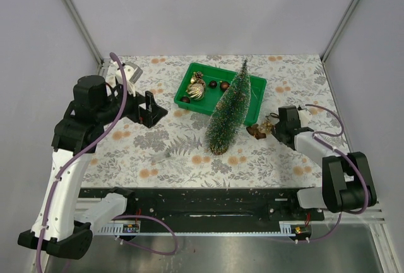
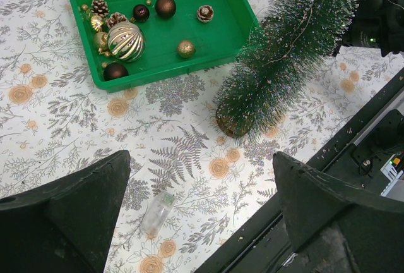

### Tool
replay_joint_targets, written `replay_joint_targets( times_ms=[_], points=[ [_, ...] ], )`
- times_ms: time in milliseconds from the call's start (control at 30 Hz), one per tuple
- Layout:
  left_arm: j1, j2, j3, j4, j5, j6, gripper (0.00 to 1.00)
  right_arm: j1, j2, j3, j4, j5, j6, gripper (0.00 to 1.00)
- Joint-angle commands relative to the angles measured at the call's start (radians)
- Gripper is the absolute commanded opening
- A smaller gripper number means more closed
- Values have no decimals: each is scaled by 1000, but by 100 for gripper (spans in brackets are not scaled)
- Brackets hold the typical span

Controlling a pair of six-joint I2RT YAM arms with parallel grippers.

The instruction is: Decorate the small christmas tree

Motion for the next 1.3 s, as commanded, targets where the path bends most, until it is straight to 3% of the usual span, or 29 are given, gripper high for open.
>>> replay_joint_targets(
  times_ms=[0, 133, 300, 433, 467, 600, 667, 900, 1267],
  points=[
    [6, -31, -11, 53, -2, -8, 99, -6, -146, -32, 10, 22, 9, 8],
    [6, -32, -11, 55, 3, -10, 99, -8, -378, -82, -119, 63, 18, 1],
    [6, -37, -16, 59, 17, -17, 99, -8, -781, -56, -328, 51, 12, 0],
    [6, -52, -14, 59, 24, -14, 99, -6, -901, 59, -498, 49, -29, 0],
    [6, -55, -14, 61, 24, -13, 99, -8, -906, 72, -509, 51, -51, 4],
    [7, -64, -17, 64, 24, -16, 99, -8, -785, 58, -469, 37, -54, 44],
    [6, -66, -14, 61, 26, -24, 99, -8, -681, 37, -405, 7, -45, 57],
    [6, -88, -20, 49, 14, -1, 99, -44, -350, 27, -137, -79, -42, 66],
    [6, -92, -34, 52, 12, -2, 99, -199, 14, 128, 11, -185, -108, 63]
  ],
)
